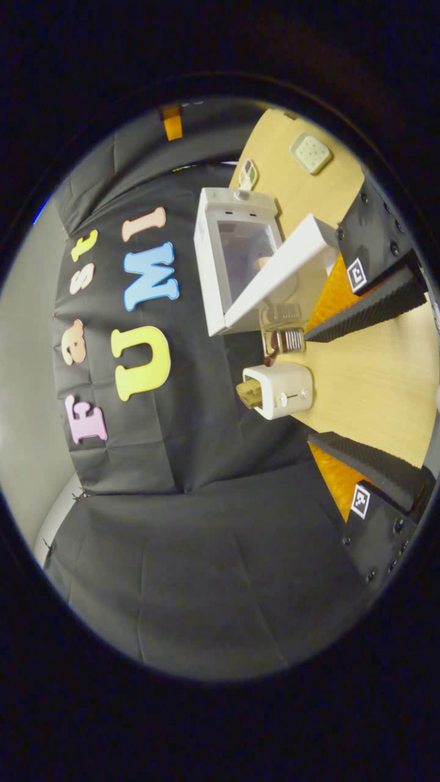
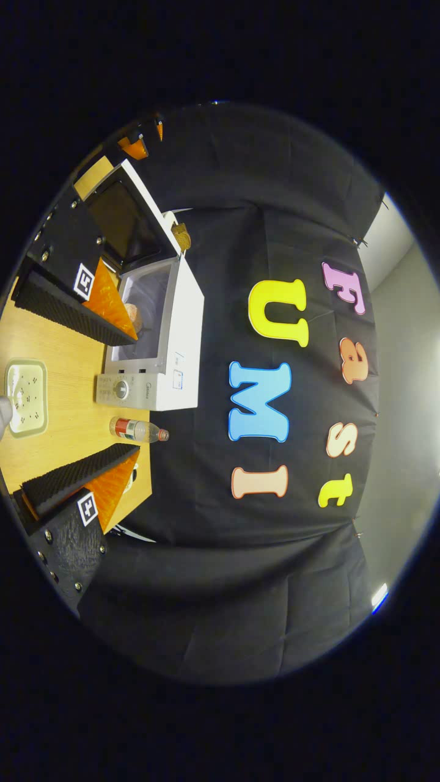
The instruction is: Open the microwave oven with the left hand, put the food in, and close the microwave oven.
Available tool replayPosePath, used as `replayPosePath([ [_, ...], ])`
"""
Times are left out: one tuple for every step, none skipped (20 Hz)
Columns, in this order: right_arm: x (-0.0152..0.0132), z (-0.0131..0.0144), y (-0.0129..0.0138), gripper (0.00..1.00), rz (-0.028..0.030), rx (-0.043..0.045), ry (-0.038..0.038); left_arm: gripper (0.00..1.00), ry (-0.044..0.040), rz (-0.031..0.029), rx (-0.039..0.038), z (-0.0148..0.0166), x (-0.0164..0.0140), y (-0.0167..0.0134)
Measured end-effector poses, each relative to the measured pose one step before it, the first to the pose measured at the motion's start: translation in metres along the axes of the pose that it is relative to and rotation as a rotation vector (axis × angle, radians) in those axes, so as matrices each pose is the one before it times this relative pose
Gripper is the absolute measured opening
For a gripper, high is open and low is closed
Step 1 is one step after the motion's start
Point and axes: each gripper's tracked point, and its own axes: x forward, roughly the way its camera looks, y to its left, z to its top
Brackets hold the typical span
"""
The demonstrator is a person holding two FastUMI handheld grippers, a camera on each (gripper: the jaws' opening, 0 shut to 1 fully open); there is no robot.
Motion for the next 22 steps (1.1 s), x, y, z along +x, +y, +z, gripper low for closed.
replayPosePath([
  [0.0, 0.00298, 0.0025, 0.98, 0.00457, -0.00286, 0.00095, 0.98, 0.02174, -0.00503, 0.00139, -0.01344, 0.00212, -0.00296],
  [-0.00064, 0.00315, 0.00631, 0.98, 0.01217, 0.01194, 0.00006, 1.0, 0.02238, -0.00254, 0.00967, -0.01338, 0.001, -0.00543],
  [-0.00067, 0.00197, 0.00558, 0.98, 0.01409, 0.00768, 0.00322, 0.99, 0.00972, -0.01436, 0.00641, -0.00777, 0.0017, -0.00635],
  [0.00014, 0.00087, 0.00173, 0.98, 0.00611, -0.00344, 0.00231, 0.98, 0.00978, -0.01322, 0.0007, -0.00585, 0.00017, -0.00644],
  [-0.00055, 0.00087, 0.00166, 0.98, 0.0069, -0.01149, 0.00288, 0.94, 0.00277, -0.01512, -0.00382, -0.00268, 0.00111, -0.0064],
  [-0.00111, 0.00077, 0.00252, 0.98, 0.00487, -0.01212, 0.00109, 1.0, 0.00109, -0.02029, -0.00463, -0.002, 0.00085, -0.00784],
  [-0.00135, 0.00253, 0.00152, 0.98, 0.00476, -0.00816, -0.00294, 0.99, -0.0041, -0.00894, 0.00313, 0.00111, 0.00125, -0.00485],
  [-0.00106, 0.00191, 0.0012, 0.98, -0.00181, -0.00182, -0.00184, 0.97, 0.00171, -0.0056, 0.00647, -0.00047, 0.00228, -0.00288],
  [-0.00195, 0.00265, 0.00093, 0.98, 0.00235, 0.00847, -0.0003, 0.96, 0.00135, -0.00833, -0.00071, 0.00105, -0.00003, -0.00414],
  [-0.00023, 0.00079, 0.00042, 0.98, -0.00021, 0.01239, -0.00354, 0.94, -0.00593, -0.01318, -0.00352, 0.00325, -0.00062, -0.00594],
  [0.00012, 0.00209, -0.0019, 0.98, -0.00431, 0.00938, -0.00401, 0.94, 0.00236, -0.01281, -0.00026, 0.00184, -0.00054, -0.00587],
  [-0.00106, 0.00125, -0.00258, 0.98, -0.00777, 0.01148, -0.0007, 0.94, -0.00206, -0.01202, -0.00221, 0.00022, -0.00122, -0.00783],
  [-0.00129, 0.0024, -0.00204, 0.98, -0.00166, 0.0161, -0.00387, 0.94, -0.00612, -0.0156, -0.00273, 0.00269, -0.00086, -0.00949],
  [-0.00082, 0.00146, -0.00292, 0.98, -0.00857, 0.0155, -0.00439, 0.94, -0.00212, -0.02139, -0.00033, 0.00269, -0.00154, -0.01261],
  [-0.00031, 0.00171, -0.00525, 0.98, -0.0104, 0.0127, -0.00008, 0.94, 0.00023, -0.02265, -0.00185, 0.00336, 0.00062, -0.01129],
  [-0.0003, 0.00004, -0.00532, 0.98, -0.01107, 0.01721, -0.0013, 0.94, -0.00314, -0.03314, 0.00096, 0.00155, 0.00215, -0.01707],
  [-0.00042, 0.00147, -0.00406, 0.98, -0.00683, 0.01869, 0.00067, 0.94, -0.00057, -0.02376, 0.00463, 0.00094, 0.0024, -0.01359],
  [-0.00128, -0.00002, -0.00544, 0.98, -0.00949, 0.01305, 0.00261, 0.94, -0.00041, -0.02843, 0.00796, 0.00241, 0.00431, -0.0154],
  [-0.00041, 0.00046, -0.0063, 0.98, -0.0097, 0.00543, 0.001, 0.94, -0.00331, -0.02819, 0.01292, 0.00314, 0.00355, -0.01587],
  [-0.00034, -0.00005, -0.00686, 0.98, -0.01108, 0.00208, 0.00075, 0.94, -0.00498, -0.02458, 0.01466, 0.0049, 0.00547, -0.01531],
  [-0.00093, 0.00147, -0.00534, 0.98, -0.00658, 0.00194, 0.00004, 0.94, -0.00116, -0.02902, 0.01076, 0.00375, 0.00501, -0.01588],
  [-0.00179, -0.00066, -0.00503, 0.98, -0.00667, 0.00055, -0.00014, 0.94, -0.00046, -0.03043, -0.00121, -0.0003, 0.00611, -0.01427],
])
